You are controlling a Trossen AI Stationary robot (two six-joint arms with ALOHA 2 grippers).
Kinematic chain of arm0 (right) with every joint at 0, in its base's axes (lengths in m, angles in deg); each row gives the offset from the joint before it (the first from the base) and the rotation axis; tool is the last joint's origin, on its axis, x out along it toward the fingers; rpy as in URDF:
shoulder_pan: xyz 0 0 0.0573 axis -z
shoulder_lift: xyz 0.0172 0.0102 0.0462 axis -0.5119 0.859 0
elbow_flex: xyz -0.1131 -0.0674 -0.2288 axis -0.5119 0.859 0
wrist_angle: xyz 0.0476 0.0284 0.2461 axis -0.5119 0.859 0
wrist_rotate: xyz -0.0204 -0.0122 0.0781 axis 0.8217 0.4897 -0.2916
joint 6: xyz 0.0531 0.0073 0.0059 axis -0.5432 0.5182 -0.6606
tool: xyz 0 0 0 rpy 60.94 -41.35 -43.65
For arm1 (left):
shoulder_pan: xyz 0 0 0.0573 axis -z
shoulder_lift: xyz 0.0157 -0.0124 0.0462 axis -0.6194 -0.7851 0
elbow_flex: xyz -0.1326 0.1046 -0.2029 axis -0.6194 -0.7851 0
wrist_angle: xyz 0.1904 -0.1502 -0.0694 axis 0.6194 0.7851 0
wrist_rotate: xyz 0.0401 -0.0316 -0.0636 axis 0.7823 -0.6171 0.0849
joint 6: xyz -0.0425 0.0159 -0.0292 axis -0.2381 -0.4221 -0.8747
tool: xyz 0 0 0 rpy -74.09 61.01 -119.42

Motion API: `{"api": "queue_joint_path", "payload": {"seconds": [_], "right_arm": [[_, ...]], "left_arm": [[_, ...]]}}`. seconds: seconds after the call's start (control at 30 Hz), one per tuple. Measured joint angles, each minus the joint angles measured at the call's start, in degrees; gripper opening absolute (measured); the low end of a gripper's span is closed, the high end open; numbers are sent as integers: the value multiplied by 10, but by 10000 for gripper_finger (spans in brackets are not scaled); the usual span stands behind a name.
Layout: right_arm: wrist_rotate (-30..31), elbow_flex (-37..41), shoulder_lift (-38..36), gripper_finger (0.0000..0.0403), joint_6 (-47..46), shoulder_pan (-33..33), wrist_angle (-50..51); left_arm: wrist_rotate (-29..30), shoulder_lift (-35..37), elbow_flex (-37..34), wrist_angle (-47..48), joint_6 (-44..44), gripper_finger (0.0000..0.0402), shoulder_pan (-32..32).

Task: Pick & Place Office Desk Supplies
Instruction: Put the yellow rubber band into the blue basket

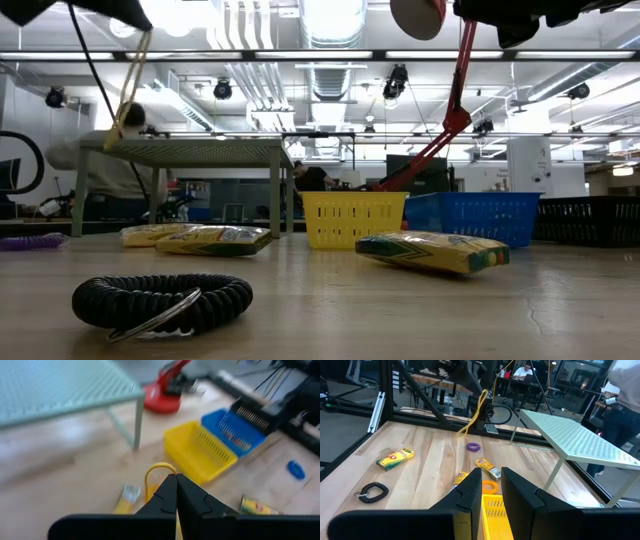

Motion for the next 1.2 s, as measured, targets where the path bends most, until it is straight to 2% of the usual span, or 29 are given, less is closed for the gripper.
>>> {"api": "queue_joint_path", "payload": {"seconds": [0.3,0.5,0.63,0.8,0.93,1.07,1.2], "right_arm": [[0,0,0,68,0,0,0],[0,0,0,68,0,0,0],[0,0,0,68,0,0,0],[0,0,0,68,0,0,0],[0,0,0,68,0,0,0],[0,0,0,68,0,0,0],[0,0,0,68,0,0,0]], "left_arm": [[122,0,0,-68,130,2,-31],[130,0,-1,-173,308,2,-84],[126,-1,-21,-284,458,2,-126],[95,-2,-59,-463,622,2,-169],[45,-2,-91,-631,797,2,-196],[-39,-2,-127,-778,957,2,-223],[-145,-2,-157,-885,1045,2,-256]]}}
